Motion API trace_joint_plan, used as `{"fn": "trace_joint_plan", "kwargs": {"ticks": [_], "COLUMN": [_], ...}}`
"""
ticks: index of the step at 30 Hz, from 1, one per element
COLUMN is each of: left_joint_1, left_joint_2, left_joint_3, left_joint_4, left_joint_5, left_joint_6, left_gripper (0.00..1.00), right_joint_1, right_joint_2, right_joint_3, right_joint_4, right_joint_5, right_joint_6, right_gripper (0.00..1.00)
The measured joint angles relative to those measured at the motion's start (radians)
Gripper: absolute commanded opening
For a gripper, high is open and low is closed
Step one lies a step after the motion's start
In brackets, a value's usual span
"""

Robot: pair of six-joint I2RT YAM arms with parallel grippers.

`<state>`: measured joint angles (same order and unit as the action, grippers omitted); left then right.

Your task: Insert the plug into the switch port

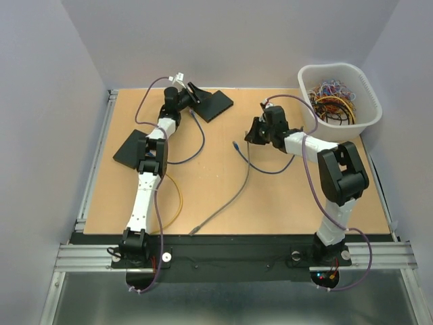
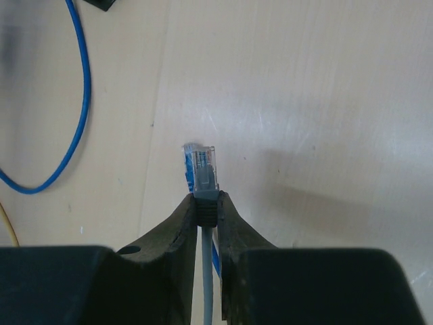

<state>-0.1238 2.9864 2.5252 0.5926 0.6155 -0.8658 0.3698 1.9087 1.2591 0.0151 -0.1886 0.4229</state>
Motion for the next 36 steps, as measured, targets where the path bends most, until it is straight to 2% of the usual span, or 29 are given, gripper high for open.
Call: {"fn": "trace_joint_plan", "kwargs": {"ticks": [6, 13, 17, 21, 26, 29, 33, 36], "left_joint_1": [-0.058, -0.142, -0.216, -0.272, -0.287, -0.275, -0.260, -0.251], "left_joint_2": [-0.027, -0.078, -0.118, -0.162, -0.294, -0.385, -0.504, -0.573], "left_joint_3": [0.000, -0.005, -0.037, -0.103, -0.349, -0.489, -0.682, -0.805], "left_joint_4": [-0.120, -0.323, -0.399, -0.428, -0.436, -0.443, -0.433, -0.395], "left_joint_5": [0.119, 0.194, 0.251, 0.323, 0.379, 0.366, 0.342, 0.335], "left_joint_6": [0.124, 0.359, 0.482, 0.537, 0.594, 0.636, 0.671, 0.674], "left_gripper": [0.59, 0.59, 0.55, 0.50, 0.48, 0.47, 0.47, 0.47], "right_joint_1": [0.000, 0.000, 0.000, 0.000, 0.000, -0.021, -0.098, -0.158], "right_joint_2": [-0.066, -0.181, -0.283, -0.348, -0.403, -0.414, -0.399, -0.330], "right_joint_3": [-0.121, -0.255, -0.309, -0.326, -0.360, -0.357, -0.343, -0.302], "right_joint_4": [-0.004, -0.012, -0.032, -0.051, -0.094, -0.122, -0.143, -0.147], "right_joint_5": [0.003, 0.050, 0.112, 0.195, 0.348, 0.423, 0.457, 0.452], "right_joint_6": [0.000, 0.006, 0.008, 0.008, -0.001, -0.012, -0.016, -0.018], "right_gripper": [0.01, 0.01, 0.00, 0.01, 0.00, 0.00, 0.01, 0.01]}}
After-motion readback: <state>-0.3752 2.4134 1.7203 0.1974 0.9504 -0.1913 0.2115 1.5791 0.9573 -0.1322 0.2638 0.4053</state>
